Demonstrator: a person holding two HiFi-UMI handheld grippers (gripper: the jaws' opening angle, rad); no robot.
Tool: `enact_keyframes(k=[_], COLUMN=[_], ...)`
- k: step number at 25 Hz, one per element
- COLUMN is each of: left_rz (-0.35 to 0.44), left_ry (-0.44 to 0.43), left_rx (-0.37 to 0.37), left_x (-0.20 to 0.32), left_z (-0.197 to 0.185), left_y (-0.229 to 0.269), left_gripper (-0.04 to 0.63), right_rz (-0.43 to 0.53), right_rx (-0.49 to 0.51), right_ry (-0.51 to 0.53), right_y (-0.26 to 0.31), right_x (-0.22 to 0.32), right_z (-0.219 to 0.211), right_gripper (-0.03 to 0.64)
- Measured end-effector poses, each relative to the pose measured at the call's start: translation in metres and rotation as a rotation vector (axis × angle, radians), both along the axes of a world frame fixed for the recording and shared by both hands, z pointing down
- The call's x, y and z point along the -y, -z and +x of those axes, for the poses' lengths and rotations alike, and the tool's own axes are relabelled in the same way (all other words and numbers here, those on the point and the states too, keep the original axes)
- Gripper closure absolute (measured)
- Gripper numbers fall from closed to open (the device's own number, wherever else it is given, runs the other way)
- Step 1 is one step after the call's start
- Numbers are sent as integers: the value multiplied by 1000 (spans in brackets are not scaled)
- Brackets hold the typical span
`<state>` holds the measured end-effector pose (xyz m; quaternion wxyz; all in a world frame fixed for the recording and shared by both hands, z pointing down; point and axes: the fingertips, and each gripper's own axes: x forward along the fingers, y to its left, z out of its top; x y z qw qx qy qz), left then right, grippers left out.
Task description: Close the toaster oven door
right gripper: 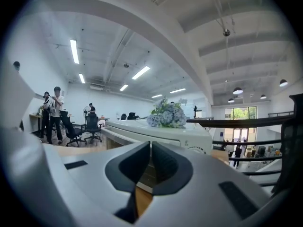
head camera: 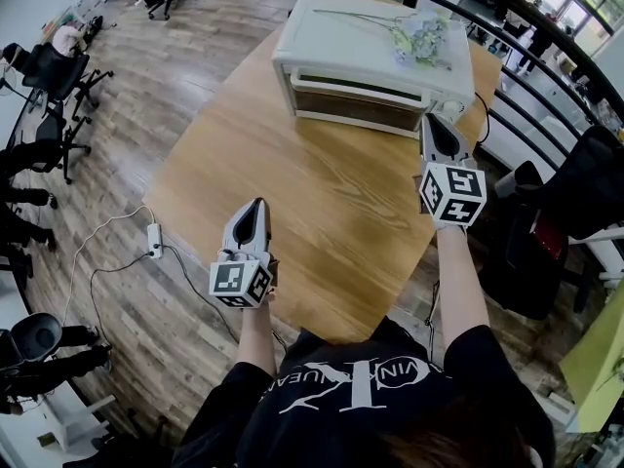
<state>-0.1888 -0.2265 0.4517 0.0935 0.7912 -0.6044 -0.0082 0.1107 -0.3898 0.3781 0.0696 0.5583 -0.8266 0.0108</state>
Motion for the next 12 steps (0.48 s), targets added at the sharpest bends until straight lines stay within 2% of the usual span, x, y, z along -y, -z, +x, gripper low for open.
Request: enact_keyframes(k=[12], left_rz=[33], left_ry=[-62], left_rx=[3], left_x=[9], left_z=[19], left_y=[13], left_gripper=[584], right_rz=[11], right_rx=[21], right_ry=[4], right_y=[1], right_x=[-50], right_z=[21], right_gripper=[598])
